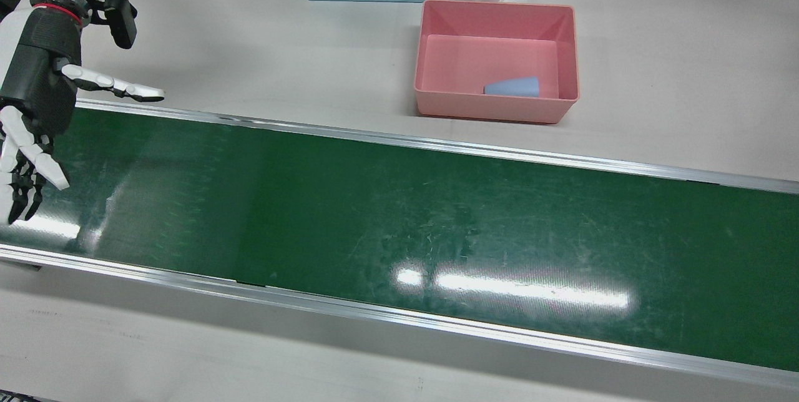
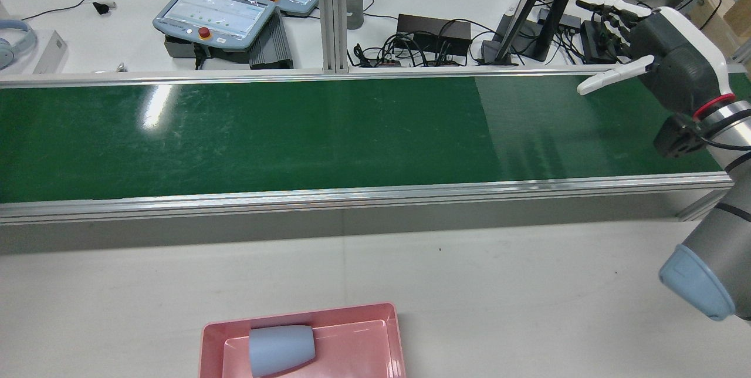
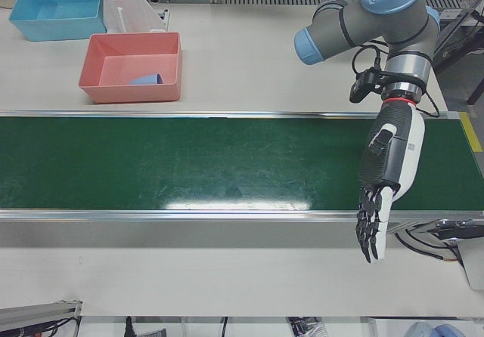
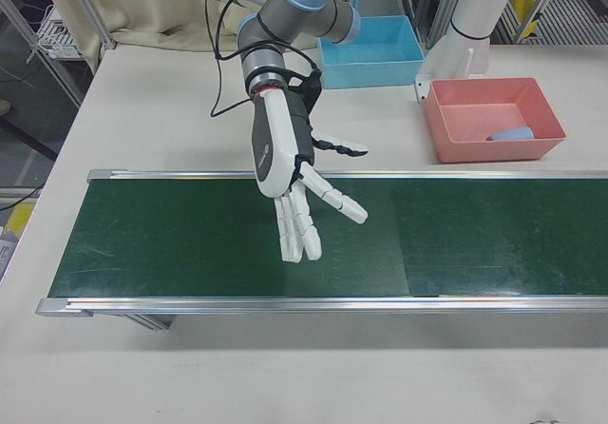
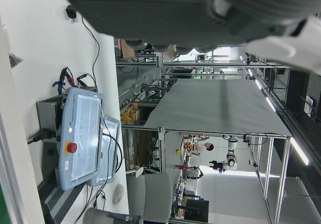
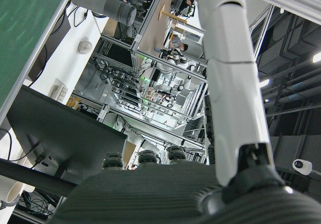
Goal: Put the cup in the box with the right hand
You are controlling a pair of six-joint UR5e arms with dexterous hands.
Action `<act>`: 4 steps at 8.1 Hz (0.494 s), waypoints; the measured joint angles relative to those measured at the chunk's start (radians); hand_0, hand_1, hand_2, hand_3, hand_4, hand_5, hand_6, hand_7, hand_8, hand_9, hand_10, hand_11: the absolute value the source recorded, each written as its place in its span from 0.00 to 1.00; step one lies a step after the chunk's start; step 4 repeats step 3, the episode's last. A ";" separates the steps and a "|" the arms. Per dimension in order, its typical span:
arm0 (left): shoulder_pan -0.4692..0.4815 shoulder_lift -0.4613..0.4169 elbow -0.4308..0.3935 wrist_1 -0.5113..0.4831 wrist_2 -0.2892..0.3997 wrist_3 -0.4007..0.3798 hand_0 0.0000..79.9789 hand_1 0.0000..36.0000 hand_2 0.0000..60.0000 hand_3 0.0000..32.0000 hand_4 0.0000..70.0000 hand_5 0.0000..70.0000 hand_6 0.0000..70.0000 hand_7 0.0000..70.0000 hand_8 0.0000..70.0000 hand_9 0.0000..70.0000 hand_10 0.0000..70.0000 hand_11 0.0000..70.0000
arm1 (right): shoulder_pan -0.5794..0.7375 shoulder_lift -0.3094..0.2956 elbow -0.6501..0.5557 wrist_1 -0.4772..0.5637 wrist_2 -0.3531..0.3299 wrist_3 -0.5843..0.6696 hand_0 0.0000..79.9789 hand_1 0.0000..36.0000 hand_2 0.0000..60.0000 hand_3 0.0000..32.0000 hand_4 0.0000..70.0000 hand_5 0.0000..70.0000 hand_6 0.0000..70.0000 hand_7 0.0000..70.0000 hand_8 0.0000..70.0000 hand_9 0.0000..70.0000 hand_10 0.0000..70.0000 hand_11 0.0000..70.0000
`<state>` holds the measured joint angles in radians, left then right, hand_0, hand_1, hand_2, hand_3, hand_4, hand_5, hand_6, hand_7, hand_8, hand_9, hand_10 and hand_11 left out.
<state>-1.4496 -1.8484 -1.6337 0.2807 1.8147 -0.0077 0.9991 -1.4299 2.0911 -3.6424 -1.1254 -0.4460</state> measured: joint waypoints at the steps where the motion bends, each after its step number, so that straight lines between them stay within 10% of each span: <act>1: 0.000 0.000 0.000 0.000 0.000 0.000 0.00 0.00 0.00 0.00 0.00 0.00 0.00 0.00 0.00 0.00 0.00 0.00 | 0.007 0.001 -0.020 0.002 0.002 0.014 0.93 0.57 0.00 0.00 0.12 0.12 0.06 0.09 0.02 0.05 0.00 0.04; 4: 0.000 0.000 0.000 -0.001 0.001 0.000 0.00 0.00 0.00 0.00 0.00 0.00 0.00 0.00 0.00 0.00 0.00 0.00 | 0.011 -0.001 -0.031 0.004 0.005 0.027 0.88 0.65 0.00 0.00 0.09 0.12 0.06 0.11 0.03 0.06 0.00 0.05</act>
